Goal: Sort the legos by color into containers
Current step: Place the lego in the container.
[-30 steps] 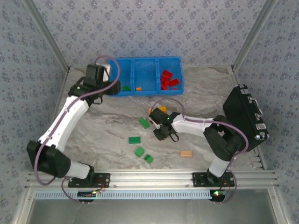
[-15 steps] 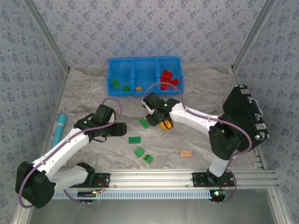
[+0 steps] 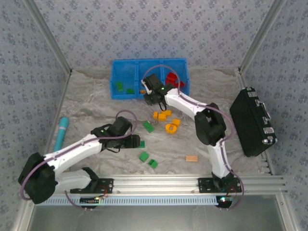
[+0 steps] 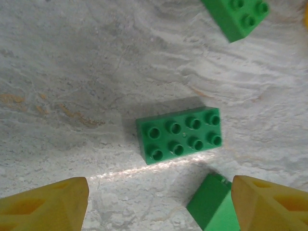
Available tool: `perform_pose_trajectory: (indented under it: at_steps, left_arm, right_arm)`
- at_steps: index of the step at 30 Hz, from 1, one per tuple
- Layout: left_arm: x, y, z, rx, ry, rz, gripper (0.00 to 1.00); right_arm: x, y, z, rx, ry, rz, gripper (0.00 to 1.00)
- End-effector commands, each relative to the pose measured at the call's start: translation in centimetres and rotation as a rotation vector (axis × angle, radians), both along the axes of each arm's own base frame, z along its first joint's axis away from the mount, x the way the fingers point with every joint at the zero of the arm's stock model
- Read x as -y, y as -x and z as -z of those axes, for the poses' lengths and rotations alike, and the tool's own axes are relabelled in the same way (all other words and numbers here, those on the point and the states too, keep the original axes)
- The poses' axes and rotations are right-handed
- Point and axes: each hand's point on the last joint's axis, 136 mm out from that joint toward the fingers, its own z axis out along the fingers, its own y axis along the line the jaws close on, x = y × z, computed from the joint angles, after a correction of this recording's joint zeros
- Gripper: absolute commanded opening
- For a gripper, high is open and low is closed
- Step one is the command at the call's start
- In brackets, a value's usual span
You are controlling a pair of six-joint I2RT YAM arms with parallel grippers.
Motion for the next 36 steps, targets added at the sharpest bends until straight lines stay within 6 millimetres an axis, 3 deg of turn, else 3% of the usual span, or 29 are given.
perform_pose_trajectory:
  at_steps: [1,7,19,27,36]
  left_arm:
    - [0.7,-0.7,-0.1,0.018,-0.049,-0.004,0.78]
    - [1.6,-0.7,1.0,0.008,-0.081,0.011,0.79]
    - [2.7,-1.9,2.5,0.000,-0.177,0.030,0.80]
    - [3.8,-2.0,4.6,-0.050,-0.215,0.041,0.82]
    - [4.4,-1.5,6.2,-0.106,-0.218,0.052,0.78]
  right_arm:
    - [0.0,-3.3,-0.8,0.070,-0.004,0.027,0.30]
    - [0.2,-6.4,-1.1,0.090,-0.054,0.059,0.30]
    - [0.4,-9.1,-0.1,0.085,-0.129,0.075,0.30]
    - [0.0,-11.0,1.3,0.069,-0.145,0.077,0.30]
    - [0.5,-11.7,2.0,0.061,-0.147,0.083,0.47]
